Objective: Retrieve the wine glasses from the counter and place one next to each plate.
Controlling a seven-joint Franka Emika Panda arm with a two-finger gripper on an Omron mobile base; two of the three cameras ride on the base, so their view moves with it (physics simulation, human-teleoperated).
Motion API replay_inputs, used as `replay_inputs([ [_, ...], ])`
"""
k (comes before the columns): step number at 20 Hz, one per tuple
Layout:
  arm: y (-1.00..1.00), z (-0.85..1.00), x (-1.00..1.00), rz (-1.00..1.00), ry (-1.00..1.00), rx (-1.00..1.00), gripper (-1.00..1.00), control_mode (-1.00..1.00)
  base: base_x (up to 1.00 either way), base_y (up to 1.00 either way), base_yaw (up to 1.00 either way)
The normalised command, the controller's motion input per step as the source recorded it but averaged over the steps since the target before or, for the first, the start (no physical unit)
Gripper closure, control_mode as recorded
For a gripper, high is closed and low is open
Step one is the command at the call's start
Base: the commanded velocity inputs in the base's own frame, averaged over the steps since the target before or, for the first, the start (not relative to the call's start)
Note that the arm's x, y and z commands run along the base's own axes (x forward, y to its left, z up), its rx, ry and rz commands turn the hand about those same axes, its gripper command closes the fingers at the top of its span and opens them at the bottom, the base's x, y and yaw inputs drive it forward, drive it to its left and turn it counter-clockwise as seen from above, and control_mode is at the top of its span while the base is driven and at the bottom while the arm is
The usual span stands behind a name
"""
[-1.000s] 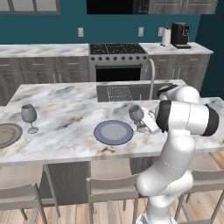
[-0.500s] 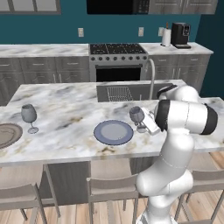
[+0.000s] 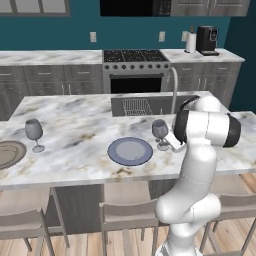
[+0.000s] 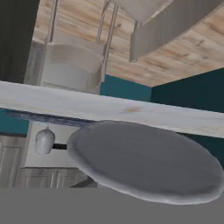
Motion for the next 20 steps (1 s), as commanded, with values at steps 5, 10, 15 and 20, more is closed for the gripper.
replay_inputs([
  [5,-0.37,-0.61,0.07,0.00,0.00,0.00,1.00,-1.00,0.00,0.00,0.00],
  [10,-0.22,-0.60,0.20,0.00,0.00,0.00,-1.00,-1.00,0.00,0.00,0.00],
  [15,-0.25,-0.40,0.12,0.00,0.00,0.00,-1.00,-1.00,0.00,0.00,0.00],
  [20,-0.27,-0.23,0.00,0.00,0.00,0.00,-1.00,-1.00,0.00,0.00,0.00],
])
